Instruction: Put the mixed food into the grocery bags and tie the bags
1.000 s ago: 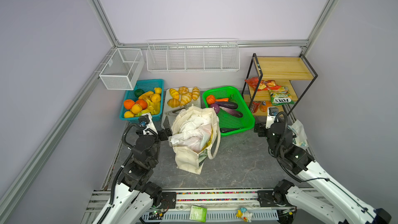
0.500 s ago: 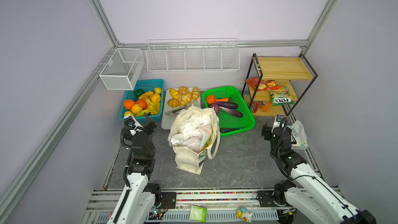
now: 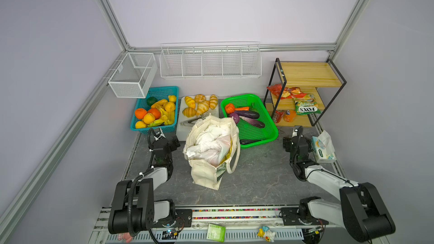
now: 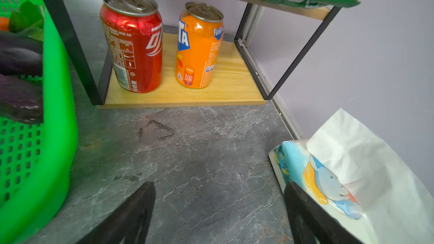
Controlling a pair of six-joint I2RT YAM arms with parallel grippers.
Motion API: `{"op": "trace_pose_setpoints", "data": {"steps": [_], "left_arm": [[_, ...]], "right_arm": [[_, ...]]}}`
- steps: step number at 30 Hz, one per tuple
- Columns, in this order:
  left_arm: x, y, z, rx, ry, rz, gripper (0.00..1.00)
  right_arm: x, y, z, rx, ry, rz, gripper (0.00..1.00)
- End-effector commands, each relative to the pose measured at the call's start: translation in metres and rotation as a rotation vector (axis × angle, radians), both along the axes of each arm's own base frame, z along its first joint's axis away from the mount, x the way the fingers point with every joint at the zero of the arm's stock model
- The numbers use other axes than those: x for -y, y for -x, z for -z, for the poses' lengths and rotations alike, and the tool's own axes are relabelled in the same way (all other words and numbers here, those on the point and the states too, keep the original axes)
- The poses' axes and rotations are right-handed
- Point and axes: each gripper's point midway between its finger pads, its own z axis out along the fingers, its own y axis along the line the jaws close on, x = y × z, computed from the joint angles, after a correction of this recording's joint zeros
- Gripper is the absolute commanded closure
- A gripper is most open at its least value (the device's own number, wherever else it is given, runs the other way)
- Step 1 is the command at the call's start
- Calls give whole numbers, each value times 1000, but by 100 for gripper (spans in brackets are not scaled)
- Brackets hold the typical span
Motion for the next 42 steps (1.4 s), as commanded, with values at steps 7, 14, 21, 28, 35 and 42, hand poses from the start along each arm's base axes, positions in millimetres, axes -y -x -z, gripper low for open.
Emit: {"op": "trace_pose_setpoints", "data": {"steps": [7,14,21,28,35,42], "left_arm": [[11,-25,3,48,0,75,1],[11,-27,1,79,-17,81,1],[12,-28,0,95,-24,86,1],[12,-28,1,95,-26,88,1],[15,-29,2,85,-34,97,1],[16,-30,1,84,-39,96,1]], "right_arm": [[-14,-24,-10,139,-54,-145,11],[-7,-42,17,100,-111,-153,11],[-3,-43,21,87,-151,-165,11],[-2,-43,21,82,-154,-164,11],[-2,-43,21,81,-154,-164,11],[-3,-43,21,81,-155,-165,11]]}}
